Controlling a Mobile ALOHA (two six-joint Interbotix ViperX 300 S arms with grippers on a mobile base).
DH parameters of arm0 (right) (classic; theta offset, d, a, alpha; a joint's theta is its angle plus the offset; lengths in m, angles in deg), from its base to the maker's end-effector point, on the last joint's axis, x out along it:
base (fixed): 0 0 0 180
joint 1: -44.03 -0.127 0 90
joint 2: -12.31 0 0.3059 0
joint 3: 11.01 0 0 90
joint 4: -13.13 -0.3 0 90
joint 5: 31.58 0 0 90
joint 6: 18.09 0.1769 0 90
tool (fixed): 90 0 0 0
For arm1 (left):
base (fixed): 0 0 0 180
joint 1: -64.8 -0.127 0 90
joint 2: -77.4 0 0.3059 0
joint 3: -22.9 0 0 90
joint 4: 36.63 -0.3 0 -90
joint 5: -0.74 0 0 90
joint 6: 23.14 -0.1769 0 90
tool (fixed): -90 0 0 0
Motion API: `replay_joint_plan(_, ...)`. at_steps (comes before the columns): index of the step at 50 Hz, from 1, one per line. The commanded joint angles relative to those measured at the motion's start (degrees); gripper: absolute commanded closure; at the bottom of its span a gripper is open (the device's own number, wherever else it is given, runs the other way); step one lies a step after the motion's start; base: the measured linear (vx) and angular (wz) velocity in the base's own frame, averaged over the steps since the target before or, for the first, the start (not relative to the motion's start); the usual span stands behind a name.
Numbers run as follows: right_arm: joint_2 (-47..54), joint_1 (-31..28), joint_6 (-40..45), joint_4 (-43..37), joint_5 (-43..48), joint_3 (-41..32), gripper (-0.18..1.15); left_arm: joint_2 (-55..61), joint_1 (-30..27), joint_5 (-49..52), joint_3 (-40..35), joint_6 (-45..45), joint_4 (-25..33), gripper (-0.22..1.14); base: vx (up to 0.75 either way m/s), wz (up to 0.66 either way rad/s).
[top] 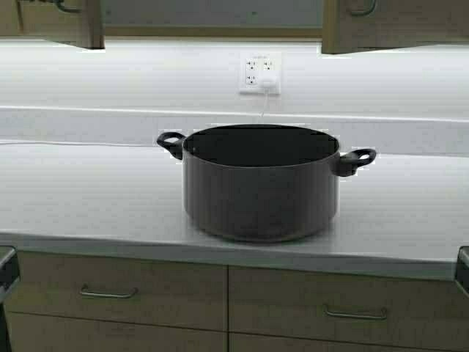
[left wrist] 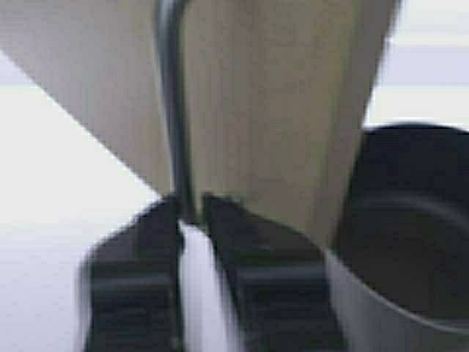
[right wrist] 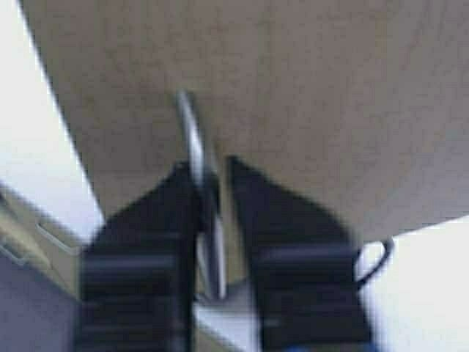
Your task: Open the cabinet, put the pot inside, then close it
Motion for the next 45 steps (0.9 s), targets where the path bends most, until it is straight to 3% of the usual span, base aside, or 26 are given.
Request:
replay_joint_plan(1,-1.49,3.6,0.18,3.34,-5.98,-1.14,0.01,-2.29,1.05,3.6,-0.44,-0.26,-0.97,-0.16,0.02,0.03)
replay_joint_plan(13,-6.94,3.69,9.84,15.64,-16.0,-3.87,0.05,-5.45,2.02,6.86,1.41,0.62,-0.97,0.03,-0.02,-0.05)
replay_joint_plan(19,-10.11,3.69,15.12,19.6,-20.13,-5.54,0.14,-5.45,3.34,6.86,0.79,0.79,-0.97,0.26,-0.02,-0.06)
replay_joint_plan(23,-13.36,3.69,16.0,19.95,-23.12,-5.89,0.3,-5.19,4.83,6.86,0.79,0.79,-0.88,0.54,-0.04,-0.09)
replay_joint_plan(27,-17.05,3.6,16.0,19.6,-24.43,-6.24,0.6,-4.48,6.59,6.68,0.62,0.53,-0.97,0.87,-0.04,-0.1)
replay_joint_plan(30,-19.07,3.08,15.73,18.81,-24.26,-6.24,0.86,-3.16,8.61,5.27,0.09,0.88,-0.97,1.01,-0.04,-0.1)
replay_joint_plan(32,-20.04,2.2,15.47,17.84,-23.91,-6.15,1.0,-2.2,10.11,4.22,-0.62,0.97,-0.97,0.98,-0.04,-0.1)
replay_joint_plan(34,-20.39,0.88,15.21,16.35,-23.29,-6.06,1.05,-0.97,11.6,3.08,-1.49,1.05,-0.97,0.92,-0.04,-0.11)
replay_joint_plan(40,-18.19,-5.45,13.36,11.34,-19.78,-5.19,0.88,4.83,15.56,0.44,-5.62,1.05,-0.97,0.87,-0.05,-0.1)
replay_joint_plan(45,-13.8,-12.48,12.3,10.55,-14.77,-5.01,0.89,10.9,16.61,-2.81,-9.05,1.14,-0.97,0.9,-0.05,-0.1)
